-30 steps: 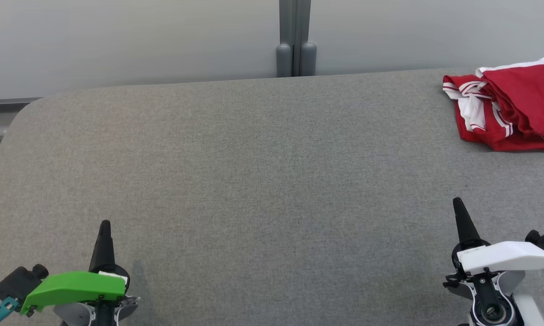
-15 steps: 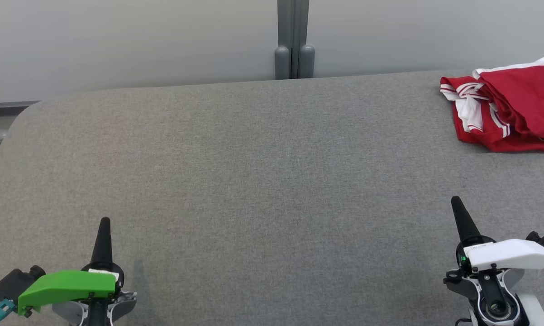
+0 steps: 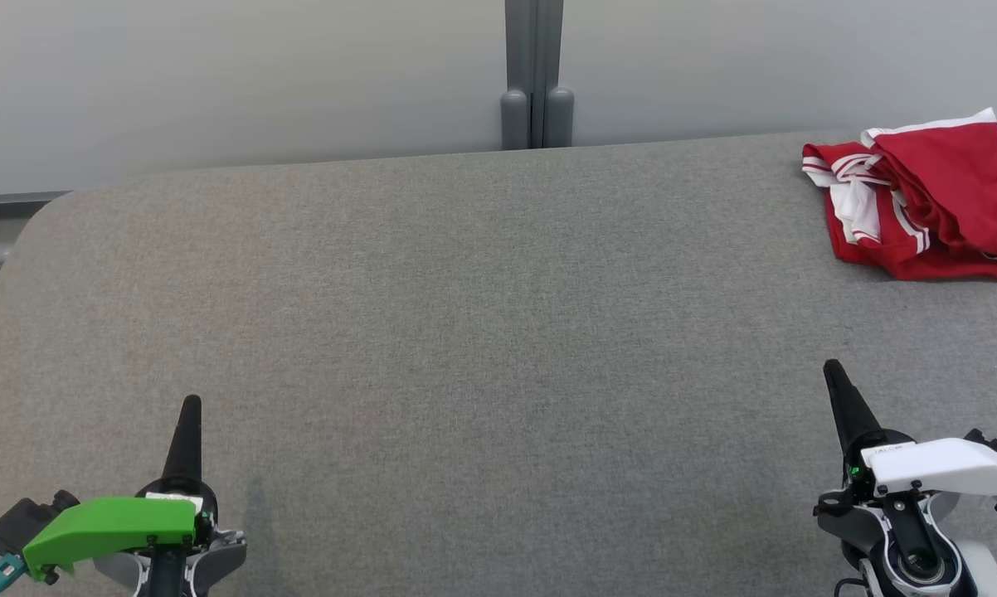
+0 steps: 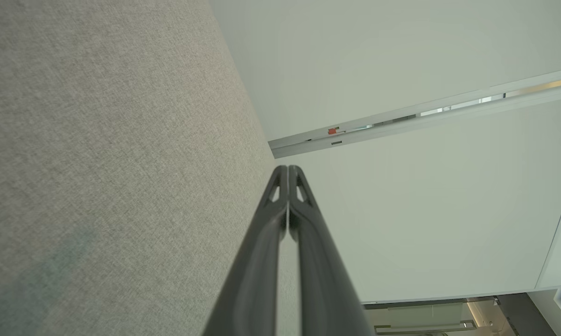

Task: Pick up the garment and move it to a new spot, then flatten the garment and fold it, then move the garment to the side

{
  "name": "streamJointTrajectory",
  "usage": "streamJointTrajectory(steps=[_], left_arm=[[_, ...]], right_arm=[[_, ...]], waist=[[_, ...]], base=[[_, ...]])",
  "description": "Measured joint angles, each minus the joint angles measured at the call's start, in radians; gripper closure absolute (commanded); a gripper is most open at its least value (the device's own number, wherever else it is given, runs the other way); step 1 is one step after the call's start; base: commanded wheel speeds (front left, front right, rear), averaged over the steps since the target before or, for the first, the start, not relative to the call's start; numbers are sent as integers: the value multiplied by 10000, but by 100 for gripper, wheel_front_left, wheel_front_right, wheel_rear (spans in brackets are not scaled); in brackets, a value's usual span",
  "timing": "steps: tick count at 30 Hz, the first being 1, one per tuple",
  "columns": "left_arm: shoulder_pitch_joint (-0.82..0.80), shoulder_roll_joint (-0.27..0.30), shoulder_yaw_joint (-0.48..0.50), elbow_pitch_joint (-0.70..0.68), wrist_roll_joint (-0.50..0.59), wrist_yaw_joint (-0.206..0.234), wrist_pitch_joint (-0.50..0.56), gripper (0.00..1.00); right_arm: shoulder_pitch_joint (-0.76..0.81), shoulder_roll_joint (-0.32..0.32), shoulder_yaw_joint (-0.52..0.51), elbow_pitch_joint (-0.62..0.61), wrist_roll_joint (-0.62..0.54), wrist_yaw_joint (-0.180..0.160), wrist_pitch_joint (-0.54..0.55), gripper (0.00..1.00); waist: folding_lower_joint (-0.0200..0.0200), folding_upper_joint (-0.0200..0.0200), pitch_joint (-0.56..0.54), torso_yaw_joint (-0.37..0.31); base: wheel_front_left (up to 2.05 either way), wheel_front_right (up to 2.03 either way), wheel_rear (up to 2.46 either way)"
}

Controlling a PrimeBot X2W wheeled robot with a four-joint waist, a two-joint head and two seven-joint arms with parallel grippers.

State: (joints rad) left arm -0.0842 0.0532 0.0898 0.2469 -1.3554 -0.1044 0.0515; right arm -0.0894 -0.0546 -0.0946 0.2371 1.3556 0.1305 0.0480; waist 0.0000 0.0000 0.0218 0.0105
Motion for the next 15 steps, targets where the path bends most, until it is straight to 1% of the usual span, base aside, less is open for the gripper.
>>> streamJointTrajectory(steps=[15], left_arm=[[-91,-13,100,0,-1154,-105,286,100]], right_arm=[[-69,21,-92,29,1172,0,303,100]], waist=[[1,0,-81,-45]], base=[[0,0,0]])
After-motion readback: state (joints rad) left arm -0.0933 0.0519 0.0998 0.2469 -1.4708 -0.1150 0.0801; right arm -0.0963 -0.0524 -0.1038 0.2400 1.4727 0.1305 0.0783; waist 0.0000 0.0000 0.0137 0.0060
